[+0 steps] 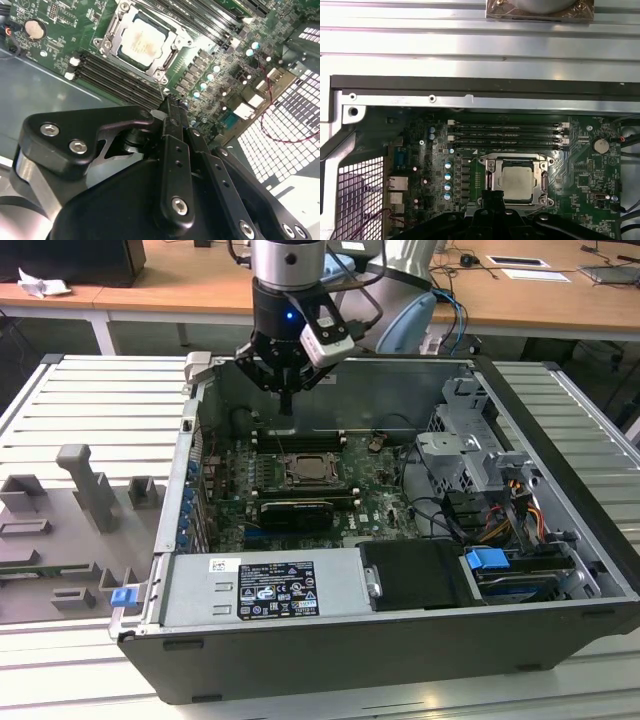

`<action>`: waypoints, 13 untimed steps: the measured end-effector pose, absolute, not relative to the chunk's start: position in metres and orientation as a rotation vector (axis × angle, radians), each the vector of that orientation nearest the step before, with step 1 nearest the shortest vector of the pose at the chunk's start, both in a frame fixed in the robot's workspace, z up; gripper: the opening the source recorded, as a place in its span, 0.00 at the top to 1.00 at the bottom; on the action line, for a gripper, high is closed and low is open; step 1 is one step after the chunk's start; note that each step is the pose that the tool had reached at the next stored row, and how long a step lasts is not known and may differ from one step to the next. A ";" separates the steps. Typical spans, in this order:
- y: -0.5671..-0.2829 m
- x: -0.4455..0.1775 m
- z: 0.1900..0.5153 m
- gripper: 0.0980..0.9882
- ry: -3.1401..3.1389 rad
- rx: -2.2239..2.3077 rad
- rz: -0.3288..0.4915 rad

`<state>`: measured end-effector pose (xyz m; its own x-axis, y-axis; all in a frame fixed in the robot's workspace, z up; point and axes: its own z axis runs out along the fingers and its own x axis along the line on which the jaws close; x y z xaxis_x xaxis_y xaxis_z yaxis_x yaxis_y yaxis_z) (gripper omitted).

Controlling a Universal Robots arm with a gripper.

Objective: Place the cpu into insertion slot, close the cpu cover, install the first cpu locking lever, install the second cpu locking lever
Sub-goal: 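Install the first cpu locking lever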

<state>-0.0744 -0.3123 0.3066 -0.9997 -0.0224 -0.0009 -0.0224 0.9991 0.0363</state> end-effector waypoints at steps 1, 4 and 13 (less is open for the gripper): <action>-0.312 -0.075 0.306 0.99 3.140 -0.035 0.057; -0.313 -0.078 0.306 0.99 3.140 -0.035 0.057; -0.315 -0.084 0.303 0.99 3.140 -0.036 0.058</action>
